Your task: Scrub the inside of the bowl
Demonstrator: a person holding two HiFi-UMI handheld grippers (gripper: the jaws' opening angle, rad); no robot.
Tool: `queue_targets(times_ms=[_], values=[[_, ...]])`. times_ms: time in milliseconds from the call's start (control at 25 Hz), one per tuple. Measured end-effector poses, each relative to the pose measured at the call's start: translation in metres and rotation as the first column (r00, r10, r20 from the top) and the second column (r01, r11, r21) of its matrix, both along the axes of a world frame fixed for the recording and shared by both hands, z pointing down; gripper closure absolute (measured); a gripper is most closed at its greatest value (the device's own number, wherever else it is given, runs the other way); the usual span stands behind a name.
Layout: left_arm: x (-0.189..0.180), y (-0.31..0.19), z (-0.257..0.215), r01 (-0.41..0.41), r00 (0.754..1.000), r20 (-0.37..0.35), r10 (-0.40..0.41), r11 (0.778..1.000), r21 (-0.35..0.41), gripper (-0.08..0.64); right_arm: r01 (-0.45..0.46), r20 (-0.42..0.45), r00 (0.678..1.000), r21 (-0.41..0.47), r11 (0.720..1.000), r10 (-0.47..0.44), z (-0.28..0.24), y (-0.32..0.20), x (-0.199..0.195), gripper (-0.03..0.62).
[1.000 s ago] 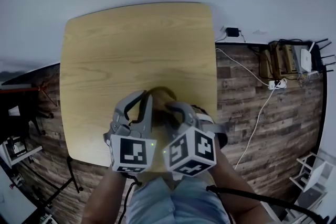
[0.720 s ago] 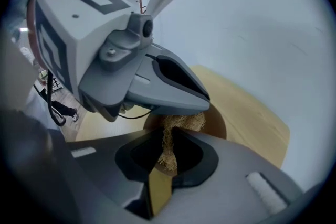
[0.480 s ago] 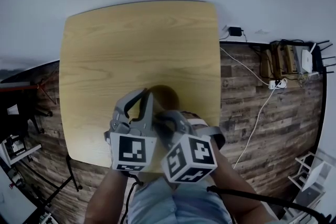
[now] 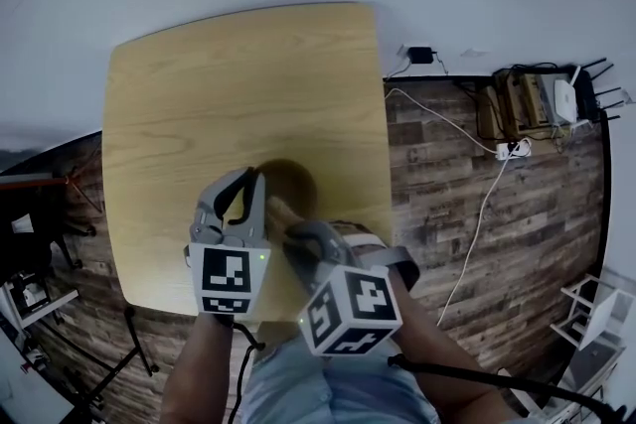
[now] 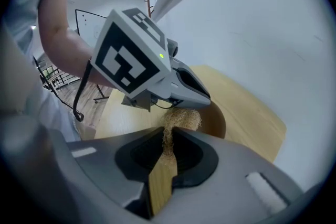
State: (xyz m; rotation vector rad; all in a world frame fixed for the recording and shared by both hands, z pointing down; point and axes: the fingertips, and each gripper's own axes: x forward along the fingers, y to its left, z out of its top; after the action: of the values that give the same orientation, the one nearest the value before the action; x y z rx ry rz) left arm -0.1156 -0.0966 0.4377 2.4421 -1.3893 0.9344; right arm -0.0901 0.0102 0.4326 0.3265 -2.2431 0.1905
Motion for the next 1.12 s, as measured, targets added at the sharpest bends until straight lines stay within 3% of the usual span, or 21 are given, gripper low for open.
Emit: queue_targets(times_ms=[240, 480, 1120], values=[[-0.005, 0.003, 0.003, 0.039, 0.999, 0.004, -0.039, 0.999, 0.002, 0.512, 0.003, 0.000, 1.000, 0.007, 1.000, -0.003, -0.011, 0.019, 0.012, 0.540], [-0.008, 0.002, 0.006, 0.115, 0.992, -0.054, -0.117, 0.993, -0.030, 0.512, 0.014, 0.003, 1.000, 0.000, 1.000, -0.014, -0.014, 0.035, 0.022, 0.539], [-0.024, 0.022, -0.012, 0.209, 0.971, -0.130, -0.201, 0.977, 0.051, 0.512, -0.017, 0.006, 1.000, 0.012, 1.000, 0.017, -0.008, 0.040, 0.039, 0.537]])
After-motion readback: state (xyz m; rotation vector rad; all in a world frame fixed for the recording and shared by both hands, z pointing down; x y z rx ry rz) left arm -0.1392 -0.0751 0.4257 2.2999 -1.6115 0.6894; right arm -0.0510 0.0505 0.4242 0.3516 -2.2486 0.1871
